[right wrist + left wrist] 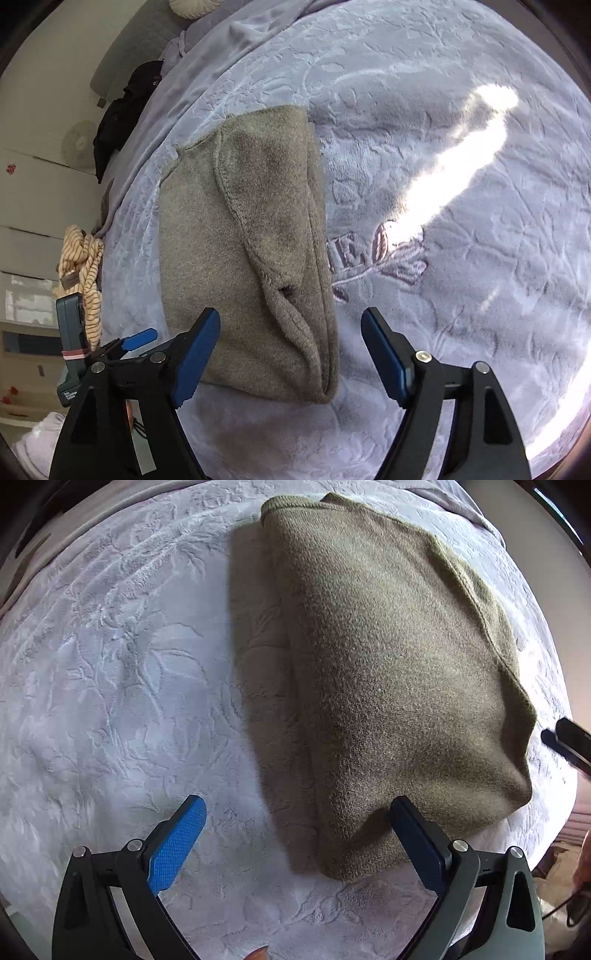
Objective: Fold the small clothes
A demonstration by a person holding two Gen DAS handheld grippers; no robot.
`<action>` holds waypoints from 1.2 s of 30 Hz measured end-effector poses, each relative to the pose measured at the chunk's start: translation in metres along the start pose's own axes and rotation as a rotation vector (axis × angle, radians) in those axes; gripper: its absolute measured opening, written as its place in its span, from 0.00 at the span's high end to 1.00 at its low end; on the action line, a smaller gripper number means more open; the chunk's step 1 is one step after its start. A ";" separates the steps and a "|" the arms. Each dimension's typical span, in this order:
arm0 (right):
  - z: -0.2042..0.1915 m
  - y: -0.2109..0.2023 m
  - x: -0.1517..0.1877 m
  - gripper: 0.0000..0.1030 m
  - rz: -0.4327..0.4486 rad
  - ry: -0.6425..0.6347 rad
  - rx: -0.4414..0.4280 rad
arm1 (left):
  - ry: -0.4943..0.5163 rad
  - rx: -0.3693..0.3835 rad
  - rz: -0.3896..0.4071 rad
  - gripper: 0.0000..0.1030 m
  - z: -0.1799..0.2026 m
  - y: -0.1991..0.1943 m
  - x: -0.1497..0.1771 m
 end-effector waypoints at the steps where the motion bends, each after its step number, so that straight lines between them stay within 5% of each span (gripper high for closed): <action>1: -0.002 -0.001 -0.003 0.20 0.008 -0.032 0.011 | -0.001 0.004 -0.004 0.03 0.000 0.003 0.000; 7: 0.001 0.008 -0.015 0.20 -0.072 -0.025 -0.038 | -0.022 0.080 -0.031 0.03 0.001 0.008 -0.004; 18: 0.015 0.033 -0.043 0.20 -0.169 0.021 -0.125 | -0.071 0.226 0.037 0.03 0.006 0.001 -0.046; 29: 0.019 0.078 -0.086 0.20 -0.250 -0.002 -0.296 | -0.018 0.369 0.012 0.03 0.028 0.024 -0.083; 36: 0.008 0.102 -0.096 0.18 -0.310 -0.046 -0.398 | -0.025 0.380 0.020 0.03 0.045 0.033 -0.094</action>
Point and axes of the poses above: each gripper's, at about its wrist camera, not at the fingertips, and y roughly the way its jaws point, z to its right, x to its underside, the point moved 6 cm from there along y, roughly the way its jaws point, and after that the axes turned 4 degrees about -x, right-handed, at the moved point
